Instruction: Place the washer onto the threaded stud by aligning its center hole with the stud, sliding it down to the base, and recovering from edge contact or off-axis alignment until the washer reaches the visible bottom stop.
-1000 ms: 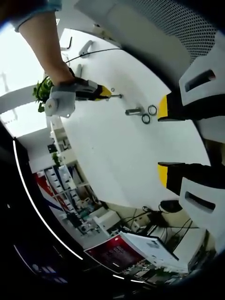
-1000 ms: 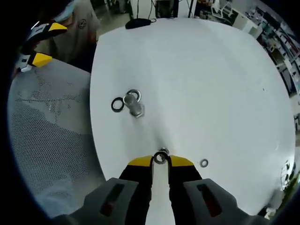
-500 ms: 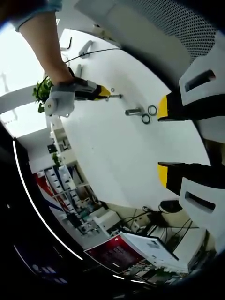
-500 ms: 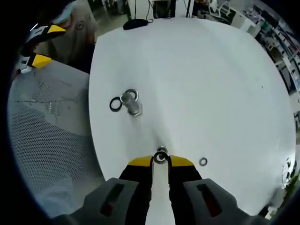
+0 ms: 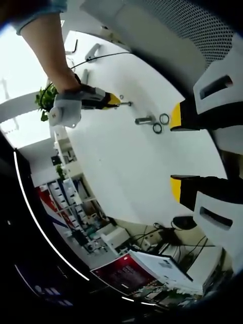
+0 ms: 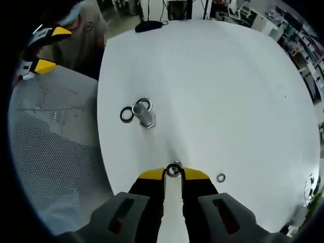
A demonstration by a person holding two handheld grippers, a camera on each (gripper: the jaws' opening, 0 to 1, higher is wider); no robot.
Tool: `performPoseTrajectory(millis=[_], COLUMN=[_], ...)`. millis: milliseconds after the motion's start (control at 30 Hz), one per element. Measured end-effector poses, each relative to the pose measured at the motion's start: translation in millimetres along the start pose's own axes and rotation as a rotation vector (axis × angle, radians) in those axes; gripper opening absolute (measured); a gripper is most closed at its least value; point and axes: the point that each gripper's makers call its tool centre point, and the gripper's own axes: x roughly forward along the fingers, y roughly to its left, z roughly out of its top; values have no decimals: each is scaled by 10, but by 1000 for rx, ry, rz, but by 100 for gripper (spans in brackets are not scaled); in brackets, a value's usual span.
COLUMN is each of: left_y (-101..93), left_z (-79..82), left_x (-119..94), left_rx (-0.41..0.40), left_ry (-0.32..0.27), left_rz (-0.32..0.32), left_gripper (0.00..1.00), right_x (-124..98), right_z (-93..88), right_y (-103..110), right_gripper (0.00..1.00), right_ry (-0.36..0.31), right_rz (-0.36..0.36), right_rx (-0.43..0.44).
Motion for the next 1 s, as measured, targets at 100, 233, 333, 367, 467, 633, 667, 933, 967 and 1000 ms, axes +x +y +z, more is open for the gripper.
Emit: performPoseTrajectory(millis=[100, 233, 333, 367, 467, 633, 667, 933, 967, 1000], left_y=[1, 5, 9, 10, 8, 14, 15, 15, 14, 14], left_z=[-2, -4, 0, 0, 0, 1, 0, -4, -5, -6], left_x=[2, 4, 3, 3, 5, 3, 3, 2, 2, 2], left_rx=[0, -1, -3, -3, -2, -4, -4, -4, -4, -4], left_ry=[0, 1, 0, -1, 0, -1, -1, 1, 2, 3], left_rz=[0, 1, 3, 4, 3, 5, 5, 5, 5, 5], left_gripper=[32, 32, 32, 32, 32, 32, 32, 32, 32, 32], right_x=[4, -8, -15, -15, -13, 2, 1, 11, 13, 21], right_z=[-3, -12, -23, -26, -49, -83, -84, -47, -48, -63], right_y=[0, -9, -12, -11, -7, -3, -5, -13, -16, -39], right_gripper=[13, 13, 13, 13, 13, 13, 13, 13, 13, 13], right_ry=[-1, 0, -3, -3, 1, 10, 12, 10, 11, 22], right_rz=[1, -2, -2, -2, 1, 3, 1, -5, -6, -21], right_rx=[3, 3, 4, 4, 4, 6, 5, -3, -5, -20])
